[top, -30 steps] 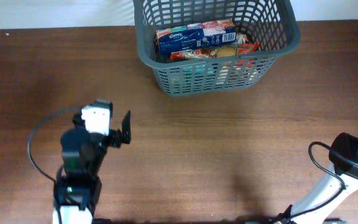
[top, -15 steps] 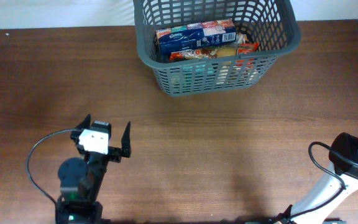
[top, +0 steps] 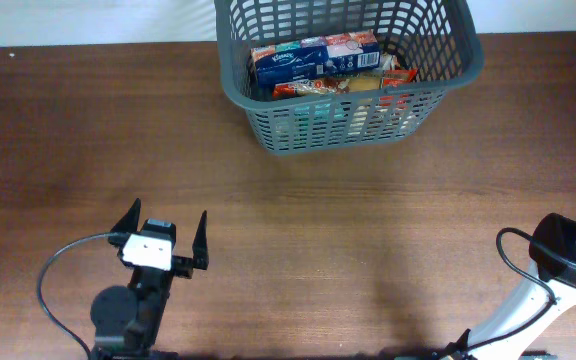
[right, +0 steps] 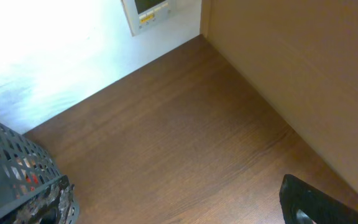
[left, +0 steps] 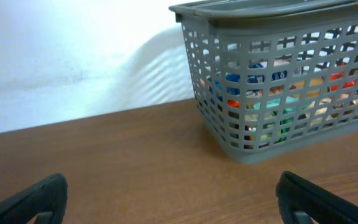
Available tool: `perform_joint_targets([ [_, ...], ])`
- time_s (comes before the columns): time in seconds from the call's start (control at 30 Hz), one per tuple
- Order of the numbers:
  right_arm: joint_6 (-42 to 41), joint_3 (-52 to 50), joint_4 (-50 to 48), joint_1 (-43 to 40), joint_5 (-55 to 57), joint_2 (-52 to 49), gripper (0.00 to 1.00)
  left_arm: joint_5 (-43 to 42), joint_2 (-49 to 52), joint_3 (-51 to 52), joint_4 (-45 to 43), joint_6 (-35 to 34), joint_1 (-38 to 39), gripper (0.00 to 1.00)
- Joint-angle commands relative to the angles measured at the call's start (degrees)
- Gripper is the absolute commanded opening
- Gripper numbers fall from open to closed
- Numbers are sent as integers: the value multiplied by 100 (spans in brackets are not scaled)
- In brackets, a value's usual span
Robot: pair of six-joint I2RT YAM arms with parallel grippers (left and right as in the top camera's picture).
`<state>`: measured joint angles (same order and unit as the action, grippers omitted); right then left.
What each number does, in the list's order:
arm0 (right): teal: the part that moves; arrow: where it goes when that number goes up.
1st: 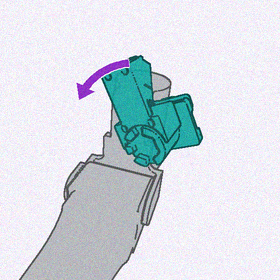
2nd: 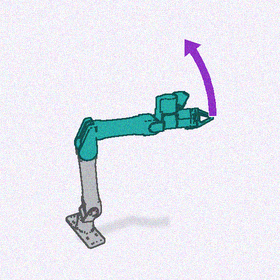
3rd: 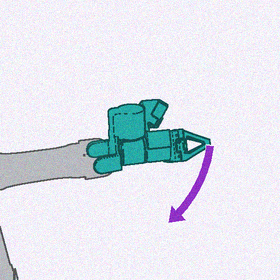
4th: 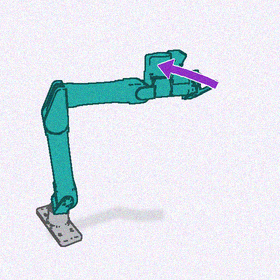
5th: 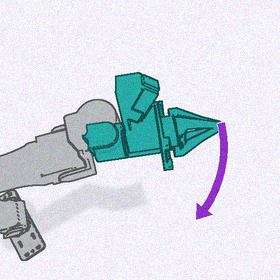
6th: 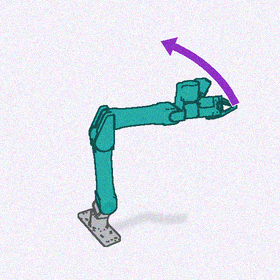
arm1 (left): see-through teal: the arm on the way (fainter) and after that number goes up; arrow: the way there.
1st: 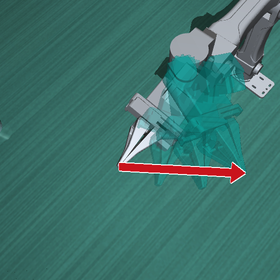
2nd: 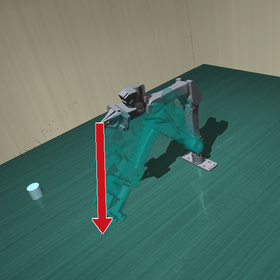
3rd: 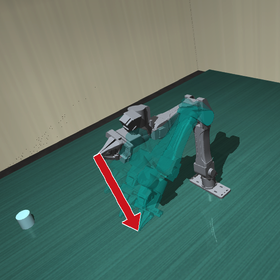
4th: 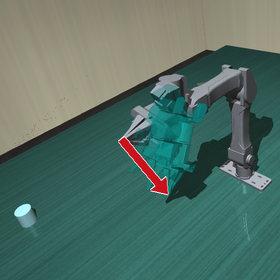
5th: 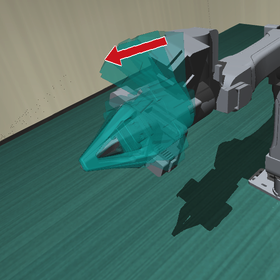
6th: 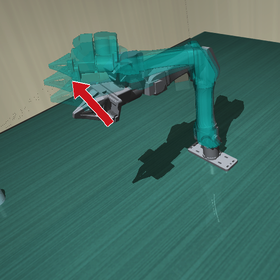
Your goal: Pack container
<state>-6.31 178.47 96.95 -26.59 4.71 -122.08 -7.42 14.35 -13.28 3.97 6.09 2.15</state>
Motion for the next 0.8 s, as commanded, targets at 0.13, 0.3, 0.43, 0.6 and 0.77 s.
perform_joint_targets([
  [0.13,-63,-20,35,-4,28,-11,99,164,-570,468,-328,90,11,99],
  [0.3,-66,-20,35,-4,28,-11,99,382,-802,614,-435,92,11,99],
  [0.43,-63,-20,35,-4,28,-11,99,542,-973,688,-437,92,11,99],
  [0.6,-66,-20,35,-4,28,-11,99,621,-1126,778,-435,92,11,99],
  [0.77,-63,-20,35,-4,28,-11,99,638,-1412,929,-457,92,11,99],
])
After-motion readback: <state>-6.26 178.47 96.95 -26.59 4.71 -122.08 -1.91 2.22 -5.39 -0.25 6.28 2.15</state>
